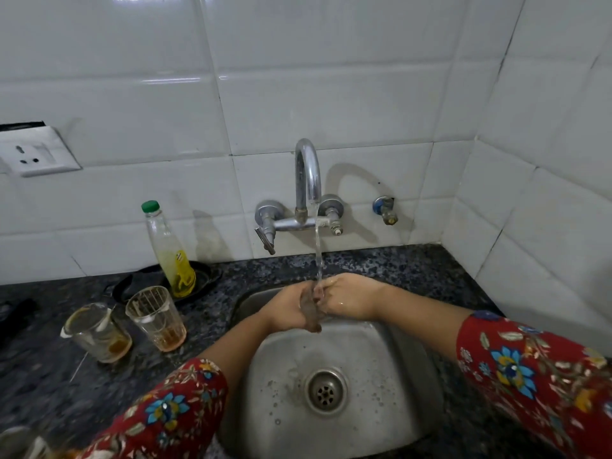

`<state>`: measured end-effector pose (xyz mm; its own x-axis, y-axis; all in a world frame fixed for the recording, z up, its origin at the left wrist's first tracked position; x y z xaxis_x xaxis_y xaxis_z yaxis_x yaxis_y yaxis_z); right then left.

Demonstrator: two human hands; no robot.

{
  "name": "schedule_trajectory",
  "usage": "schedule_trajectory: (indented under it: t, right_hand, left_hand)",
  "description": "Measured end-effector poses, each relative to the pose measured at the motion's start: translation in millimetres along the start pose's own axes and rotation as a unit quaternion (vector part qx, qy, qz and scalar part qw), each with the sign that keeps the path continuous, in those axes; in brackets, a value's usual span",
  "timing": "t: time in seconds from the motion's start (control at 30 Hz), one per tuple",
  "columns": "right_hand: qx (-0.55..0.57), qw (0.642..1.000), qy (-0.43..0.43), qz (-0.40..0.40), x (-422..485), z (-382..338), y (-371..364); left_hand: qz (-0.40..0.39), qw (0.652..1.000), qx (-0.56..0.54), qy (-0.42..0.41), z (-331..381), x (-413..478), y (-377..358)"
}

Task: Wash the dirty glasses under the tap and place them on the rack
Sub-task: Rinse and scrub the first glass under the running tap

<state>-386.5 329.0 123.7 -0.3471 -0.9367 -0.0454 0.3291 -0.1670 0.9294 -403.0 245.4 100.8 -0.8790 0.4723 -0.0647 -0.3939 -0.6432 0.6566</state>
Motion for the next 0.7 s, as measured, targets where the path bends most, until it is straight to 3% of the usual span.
schedule_trajectory:
  t: [0.07,0.13,0.17,0.2,0.23,0.27,0.33,0.4,0.43,0.47,0.5,0.57,0.63,0.7]
  right_hand:
    - [0.077,0.989,-0.102,-0.079,5,2,-3]
    - [0.237,0.934,-0.201,-0.175,4,1,-13]
    - [0.282,0.918,-0.208,-0.184,4,2,-14]
    - [0.292,0.92,-0.195,-0.172,4,3,-11]
    - [0.242,0.946,-0.17,-0.136,5,5,-8]
    - [0.153,0.977,-0.123,-0.081,6,3,-2]
    - [0.023,0.998,-0.053,0.005,9,3,0]
    - [0.059,0.993,-0.1,-0.03,9,2,-1]
    - [0.13,0.979,-0.153,-0.044,10,1,1]
    - [0.233,0.947,-0.213,-0.065,11,1,-2]
    - [0.358,0.892,-0.268,-0.066,11,-2,-6]
    - [0.593,0.724,-0.351,0.033,9,-10,-9]
    - [0.735,0.542,-0.396,0.096,1,-25,-17]
    - [0.798,0.418,-0.42,0.11,-8,-37,-28]
  left_hand:
    - [0.04,0.999,0.011,0.033,-3,2,0]
    - [0.111,0.99,0.049,0.072,-5,-2,4]
    - [0.131,0.987,0.05,0.08,-9,-3,4]
    - [0.137,0.988,0.031,0.07,-8,-5,4]
    - [0.125,0.991,-0.013,0.048,-8,-4,3]
    - [0.101,0.993,-0.062,0.019,-8,-3,2]
    - [0.064,0.992,-0.108,-0.03,-2,-4,2]
    - [0.07,0.99,-0.121,-0.024,2,-7,2]
    - [0.097,0.989,-0.112,-0.003,0,-9,3]
    - [0.135,0.987,-0.08,0.025,-2,-12,5]
    - [0.162,0.985,-0.032,0.056,-6,-13,6]
    - [0.182,0.976,0.082,0.088,-7,-18,10]
    - [0.162,0.953,0.242,0.088,-6,-23,11]
    - [0.125,0.918,0.367,0.087,-9,-30,8]
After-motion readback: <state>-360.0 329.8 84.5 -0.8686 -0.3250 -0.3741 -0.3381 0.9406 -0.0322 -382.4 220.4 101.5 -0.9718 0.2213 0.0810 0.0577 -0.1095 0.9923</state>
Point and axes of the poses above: each hand's wrist, its own x-axis towards the middle knuckle, its own y-axis out of the back of the hand, z = x × y, the point moved 7 cm from there along x, towards the middle knuckle, and after that the axes turned 1 degree about -x, right-handed, at the moved point
